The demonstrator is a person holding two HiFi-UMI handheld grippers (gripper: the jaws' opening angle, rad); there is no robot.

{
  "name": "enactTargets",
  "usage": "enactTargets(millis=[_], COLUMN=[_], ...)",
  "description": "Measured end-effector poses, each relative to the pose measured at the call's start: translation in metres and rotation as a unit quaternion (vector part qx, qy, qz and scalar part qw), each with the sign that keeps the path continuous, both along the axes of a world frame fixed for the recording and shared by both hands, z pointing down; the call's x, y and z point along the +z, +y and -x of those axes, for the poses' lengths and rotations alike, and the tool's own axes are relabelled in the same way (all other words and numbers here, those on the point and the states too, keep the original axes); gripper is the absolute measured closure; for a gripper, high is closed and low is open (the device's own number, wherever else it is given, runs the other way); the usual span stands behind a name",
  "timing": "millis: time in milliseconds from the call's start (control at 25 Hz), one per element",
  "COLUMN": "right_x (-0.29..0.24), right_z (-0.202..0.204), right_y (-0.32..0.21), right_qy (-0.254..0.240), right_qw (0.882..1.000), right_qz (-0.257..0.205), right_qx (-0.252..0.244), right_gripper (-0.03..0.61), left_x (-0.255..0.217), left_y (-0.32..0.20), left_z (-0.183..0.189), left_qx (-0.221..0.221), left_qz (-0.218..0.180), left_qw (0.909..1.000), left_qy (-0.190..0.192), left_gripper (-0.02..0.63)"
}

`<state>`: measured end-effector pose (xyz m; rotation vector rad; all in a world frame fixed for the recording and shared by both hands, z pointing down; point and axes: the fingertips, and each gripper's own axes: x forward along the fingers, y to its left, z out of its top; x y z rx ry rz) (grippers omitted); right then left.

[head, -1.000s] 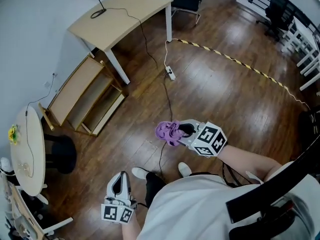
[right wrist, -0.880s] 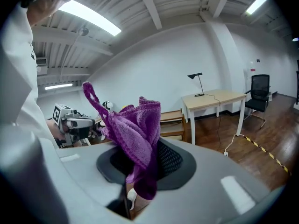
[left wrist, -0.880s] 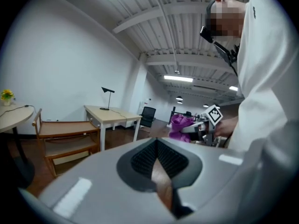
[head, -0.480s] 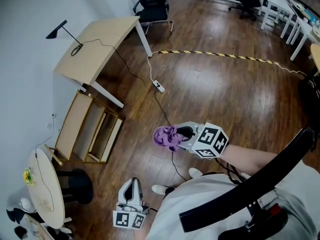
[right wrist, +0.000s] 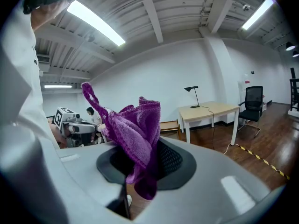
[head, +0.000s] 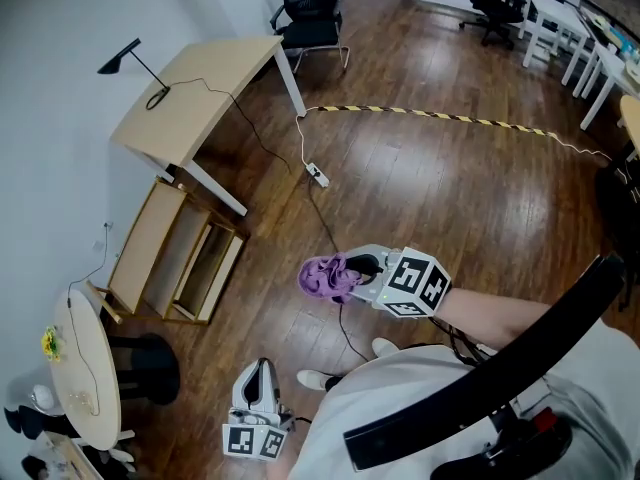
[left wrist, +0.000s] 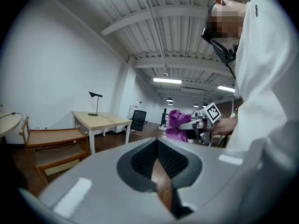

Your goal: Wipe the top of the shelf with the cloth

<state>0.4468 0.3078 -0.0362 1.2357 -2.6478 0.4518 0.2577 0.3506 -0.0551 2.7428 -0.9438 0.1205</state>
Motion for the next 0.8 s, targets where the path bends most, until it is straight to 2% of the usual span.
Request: enactTargets(millis=[560, 800], right_x=[0.006, 0.009], right_z=[0.011, -0.001], right_y=[-0.008, -0.014], right_qy=[0.01, 0.012], right_qw=[0.999, 0.999], right_qz=[0.003, 0.007], right_qx=[-0.036, -0.041], right_gripper=[0.477, 0.477], left_x=[0.005, 0.009], left_y=[0.009, 0.007], left_z=[0.005, -0.008], left_qx=[-0.02, -0.02], left_qz=[0.005, 0.011], left_qw=[0.9997, 0.9996], left_qy=[-0.015, -0.017], left_gripper=[0.595, 0.595])
